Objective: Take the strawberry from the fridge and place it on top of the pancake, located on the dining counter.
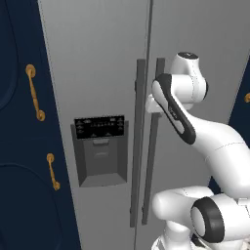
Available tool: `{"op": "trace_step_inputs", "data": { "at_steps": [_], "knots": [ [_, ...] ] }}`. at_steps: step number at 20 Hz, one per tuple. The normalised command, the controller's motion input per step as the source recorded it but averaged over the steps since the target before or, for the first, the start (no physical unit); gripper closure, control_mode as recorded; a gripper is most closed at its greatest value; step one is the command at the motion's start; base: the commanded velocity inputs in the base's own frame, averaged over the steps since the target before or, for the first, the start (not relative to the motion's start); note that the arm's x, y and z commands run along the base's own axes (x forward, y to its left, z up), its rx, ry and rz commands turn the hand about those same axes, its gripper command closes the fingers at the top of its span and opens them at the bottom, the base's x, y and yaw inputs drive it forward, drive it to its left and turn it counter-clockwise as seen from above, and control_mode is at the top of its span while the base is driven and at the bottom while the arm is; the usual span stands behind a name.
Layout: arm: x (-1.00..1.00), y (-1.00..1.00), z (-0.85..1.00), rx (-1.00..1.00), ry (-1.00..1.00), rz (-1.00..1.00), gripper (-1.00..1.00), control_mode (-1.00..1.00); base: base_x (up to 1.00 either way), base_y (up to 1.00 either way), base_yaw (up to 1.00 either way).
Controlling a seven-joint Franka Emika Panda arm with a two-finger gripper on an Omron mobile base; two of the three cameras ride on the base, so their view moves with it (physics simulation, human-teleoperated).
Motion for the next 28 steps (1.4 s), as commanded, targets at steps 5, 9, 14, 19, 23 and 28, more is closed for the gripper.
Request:
{"op": "trace_step_inputs", "data": {
  "at_steps": [5, 9, 14, 19, 23, 28],
  "knots": [
    [0.00, 0.00, 0.00, 0.00, 0.00, 0.00, -1.00, 1.00, -0.24, 0.00, 0.00],
    [0.00, 0.00, 0.00, 0.00, 0.00, 0.00, -1.00, 1.00, -0.41, 0.11, -0.03],
    [0.00, 0.00, 0.00, 0.00, 0.00, 0.00, -1.00, 1.00, -0.03, 0.45, -0.09],
    [0.00, 0.00, 0.00, 0.00, 0.00, 0.00, -1.00, 1.00, -0.01, 0.32, -0.09],
    [0.00, 0.00, 0.00, 0.00, 0.00, 0.00, -1.00, 1.00, -0.01, 0.44, -0.08],
    [0.00, 0.00, 0.00, 0.00, 0.00, 0.00, -1.00, 1.00, -0.11, 0.11, -0.07]
  ]
}}
